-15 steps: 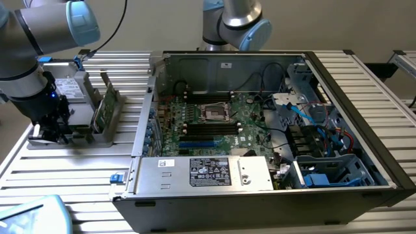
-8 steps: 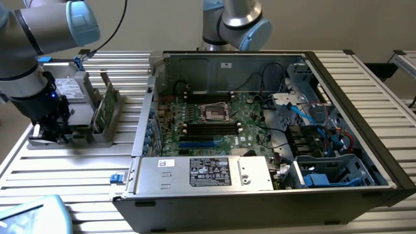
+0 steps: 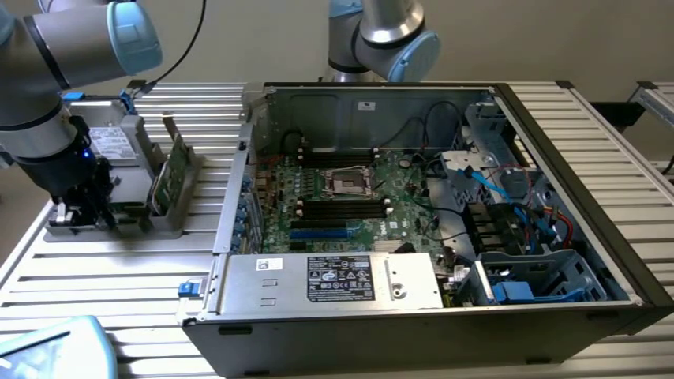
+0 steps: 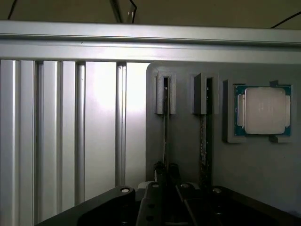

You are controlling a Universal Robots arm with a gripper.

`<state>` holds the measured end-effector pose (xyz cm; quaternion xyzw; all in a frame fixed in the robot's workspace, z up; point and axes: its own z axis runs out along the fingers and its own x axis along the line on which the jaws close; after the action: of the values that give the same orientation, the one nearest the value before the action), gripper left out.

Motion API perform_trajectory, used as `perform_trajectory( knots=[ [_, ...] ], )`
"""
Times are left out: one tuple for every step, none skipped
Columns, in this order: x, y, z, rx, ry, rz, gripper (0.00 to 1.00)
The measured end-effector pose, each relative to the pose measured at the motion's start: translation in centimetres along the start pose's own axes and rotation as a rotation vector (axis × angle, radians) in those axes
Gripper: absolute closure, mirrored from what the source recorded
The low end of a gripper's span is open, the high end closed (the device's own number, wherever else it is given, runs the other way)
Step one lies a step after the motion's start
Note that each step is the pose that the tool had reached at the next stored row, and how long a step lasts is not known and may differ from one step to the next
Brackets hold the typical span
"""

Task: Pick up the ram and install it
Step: 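Pick up the ram and move it above insertion slot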

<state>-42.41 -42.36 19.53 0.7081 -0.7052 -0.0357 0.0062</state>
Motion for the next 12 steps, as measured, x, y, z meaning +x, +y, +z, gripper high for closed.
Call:
perform_trajectory(
  knots=[
    [0.00, 0.00, 0.00, 0.0000, 0.0000, 0.000, 0.86],
    [0.00, 0.00, 0.00, 0.0000, 0.0000, 0.000, 0.86],
    [0.00, 0.00, 0.00, 0.0000, 0.0000, 0.000, 0.86],
    [0.00, 0.00, 0.00, -0.0001, 0.0000, 0.000, 0.86],
    [0.00, 0.01, 0.00, -0.0001, 0.0000, 0.000, 0.86],
    [0.00, 0.01, 0.00, -0.0001, 0.0000, 0.000, 0.86],
    [0.00, 0.00, 0.00, 0.0000, 0.0000, 0.000, 0.86],
    [0.00, 0.00, 0.00, -0.0001, 0.0000, 0.000, 0.86],
    [0.00, 0.00, 0.00, -0.0001, 0.0000, 0.000, 0.86],
    [0.00, 0.01, 0.00, -0.0001, 0.0000, 0.000, 0.86],
    [0.00, 0.00, 0.00, -0.0001, 0.0000, 0.000, 0.86],
    [0.00, 0.00, 0.01, 0.0001, -0.0001, 0.000, 0.86]
  ],
)
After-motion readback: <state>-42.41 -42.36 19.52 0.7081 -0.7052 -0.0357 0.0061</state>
